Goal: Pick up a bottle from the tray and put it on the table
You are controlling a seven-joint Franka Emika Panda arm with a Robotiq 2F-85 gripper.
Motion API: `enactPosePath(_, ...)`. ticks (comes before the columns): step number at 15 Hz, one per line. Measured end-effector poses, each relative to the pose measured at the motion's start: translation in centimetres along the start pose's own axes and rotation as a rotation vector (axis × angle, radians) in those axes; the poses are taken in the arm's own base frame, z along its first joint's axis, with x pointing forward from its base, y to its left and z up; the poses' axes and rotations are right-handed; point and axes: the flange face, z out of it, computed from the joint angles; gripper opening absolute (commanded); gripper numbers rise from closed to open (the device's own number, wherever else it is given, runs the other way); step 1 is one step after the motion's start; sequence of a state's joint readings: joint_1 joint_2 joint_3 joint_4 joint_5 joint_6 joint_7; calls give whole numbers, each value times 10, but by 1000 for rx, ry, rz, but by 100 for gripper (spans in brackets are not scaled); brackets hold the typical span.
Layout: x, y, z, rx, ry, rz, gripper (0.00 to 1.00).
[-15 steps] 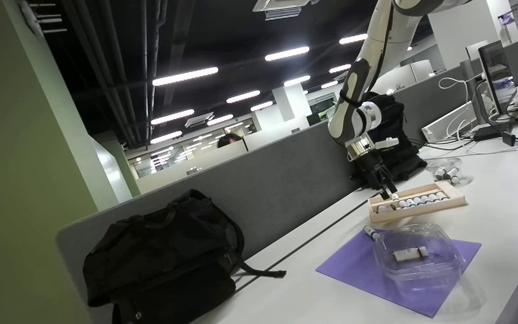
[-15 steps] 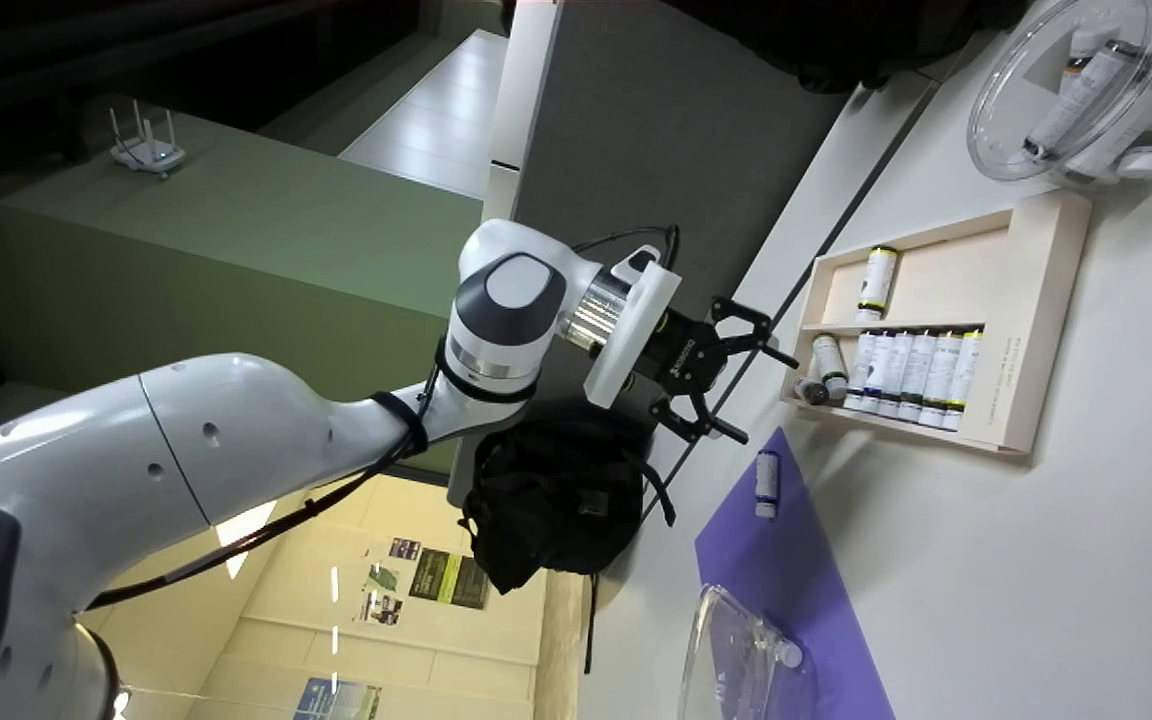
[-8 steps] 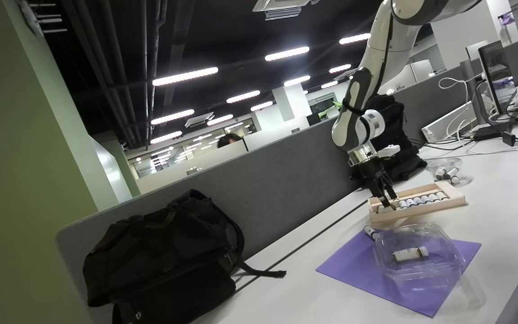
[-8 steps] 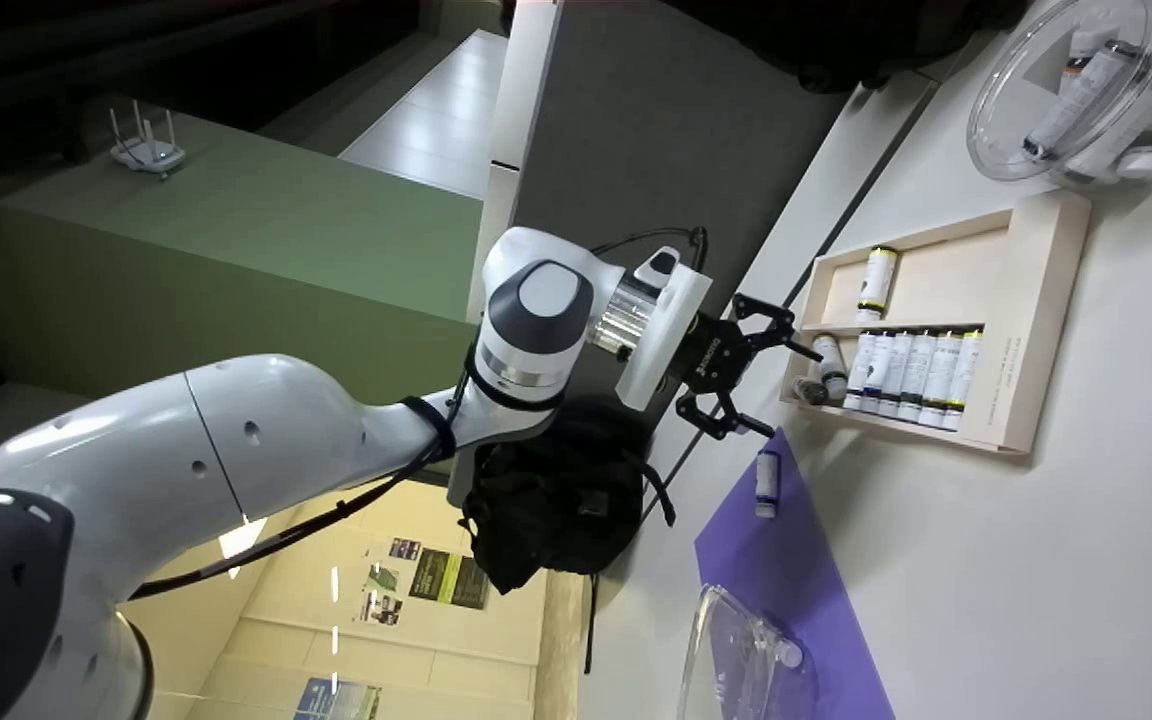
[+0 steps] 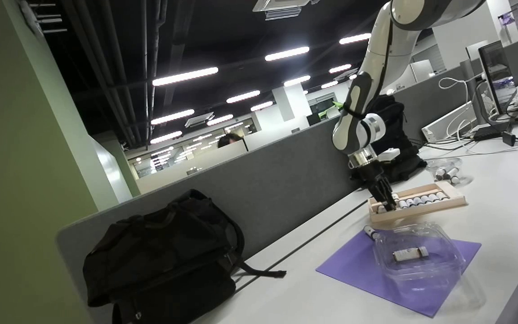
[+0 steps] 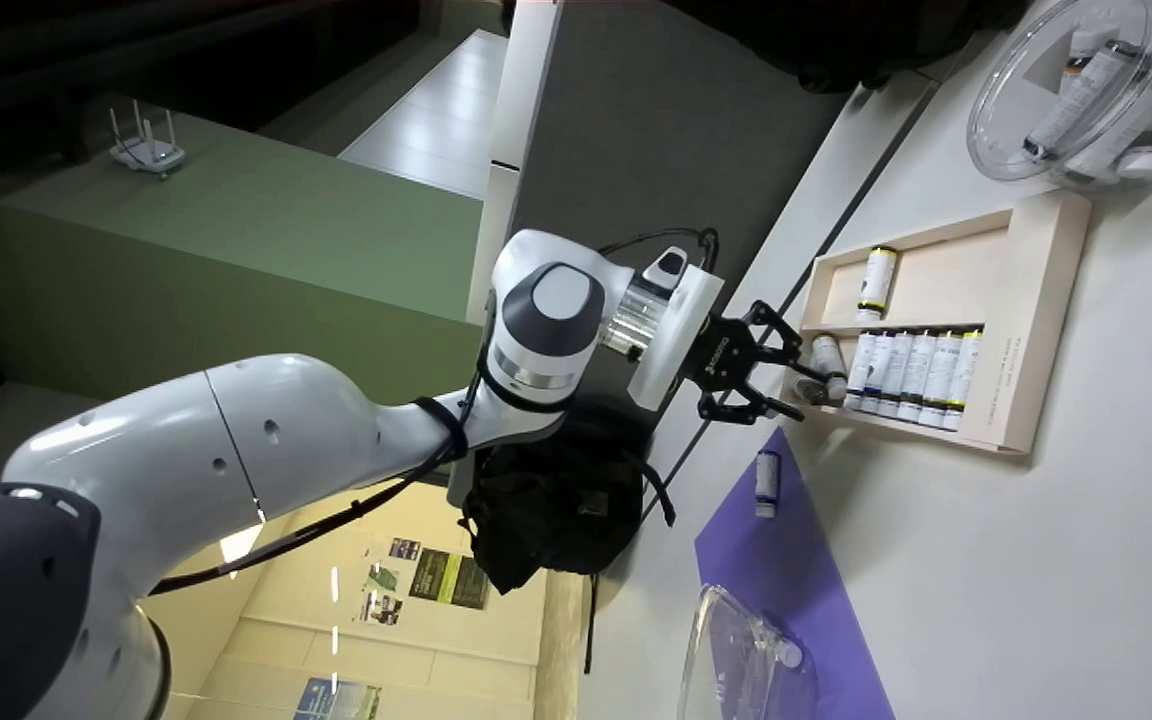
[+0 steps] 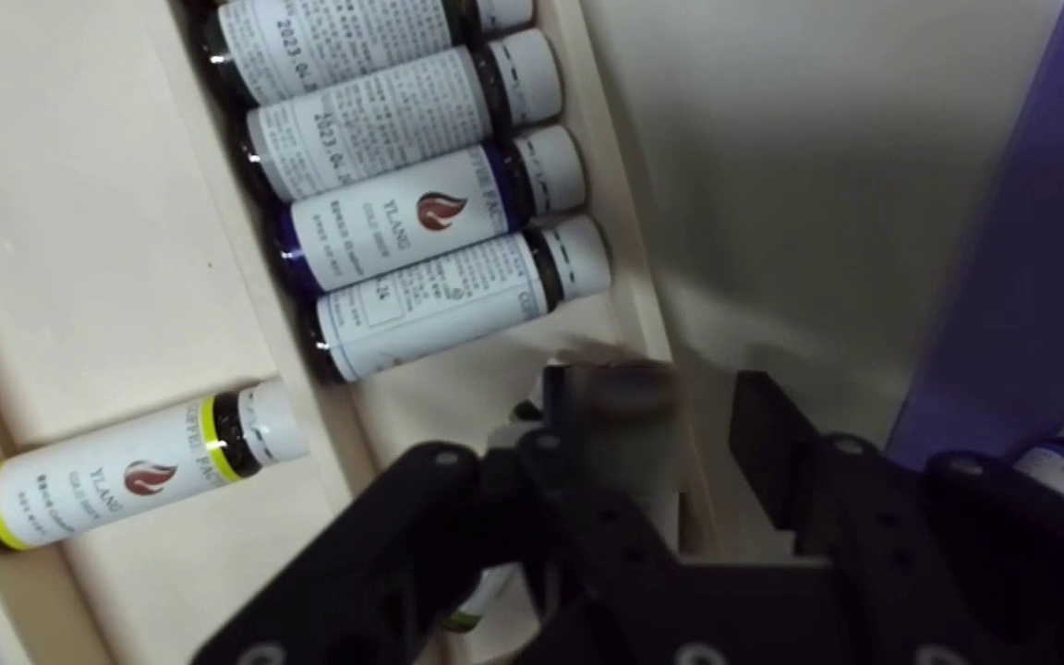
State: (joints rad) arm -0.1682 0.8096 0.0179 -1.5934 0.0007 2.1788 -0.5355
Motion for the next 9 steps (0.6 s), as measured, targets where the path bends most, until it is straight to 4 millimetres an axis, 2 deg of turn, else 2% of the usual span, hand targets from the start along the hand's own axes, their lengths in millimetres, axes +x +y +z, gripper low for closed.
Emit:
enactPosePath(2, 0, 2, -1, -2, 4, 3, 3)
enactPosePath(3, 0, 3, -2, 0, 4, 7, 6)
enactPosePath(6, -7, 8, -4, 44, -31, 30, 7)
enactPosePath(9, -14, 16, -21, 105, -65, 60, 7)
